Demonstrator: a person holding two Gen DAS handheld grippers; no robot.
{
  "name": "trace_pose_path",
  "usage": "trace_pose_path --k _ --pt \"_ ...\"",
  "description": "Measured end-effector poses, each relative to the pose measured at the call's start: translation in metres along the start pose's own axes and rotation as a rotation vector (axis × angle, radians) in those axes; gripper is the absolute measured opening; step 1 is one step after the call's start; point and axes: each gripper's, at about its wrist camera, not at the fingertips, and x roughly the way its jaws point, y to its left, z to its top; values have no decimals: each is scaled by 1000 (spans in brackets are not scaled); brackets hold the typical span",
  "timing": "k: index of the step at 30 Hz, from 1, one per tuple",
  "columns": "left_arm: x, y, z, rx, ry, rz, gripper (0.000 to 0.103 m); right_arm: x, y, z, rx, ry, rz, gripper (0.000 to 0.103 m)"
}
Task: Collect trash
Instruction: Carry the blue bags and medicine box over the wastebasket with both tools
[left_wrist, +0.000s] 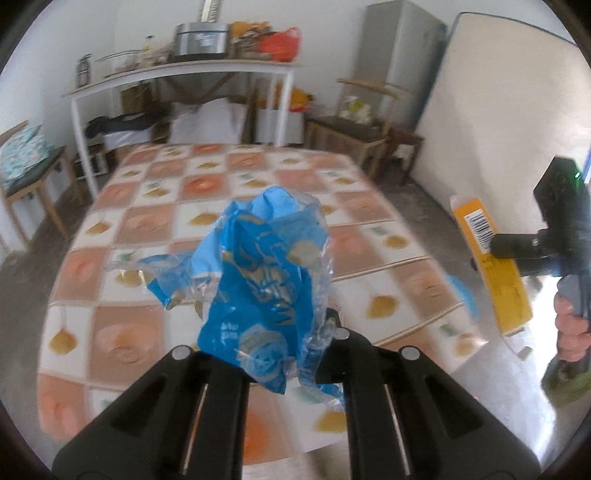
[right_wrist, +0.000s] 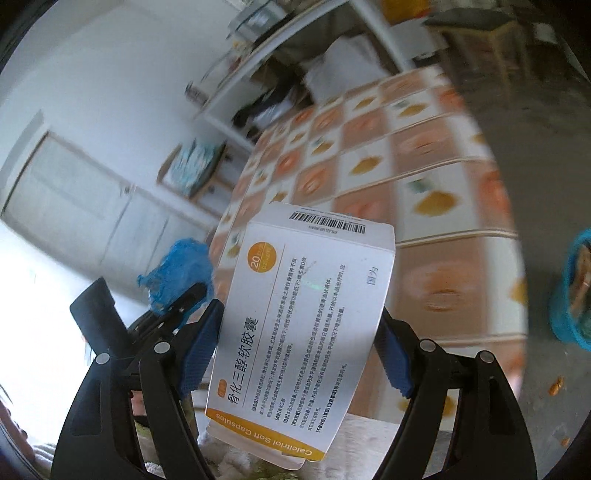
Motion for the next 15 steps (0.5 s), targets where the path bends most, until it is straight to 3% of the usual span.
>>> trace_pose_path --k 5,9,15 --pt "3 -53 25 59 -2 -141 6 -68 -42 -4 111 -154 -39 75" --pt "20 -97 51 84 28 -295 6 -133 -79 -17 215 -305 -114 75" --pt "80 -182 87 117 190 -530 6 -207 -147 -56 388 -484 -261 75"
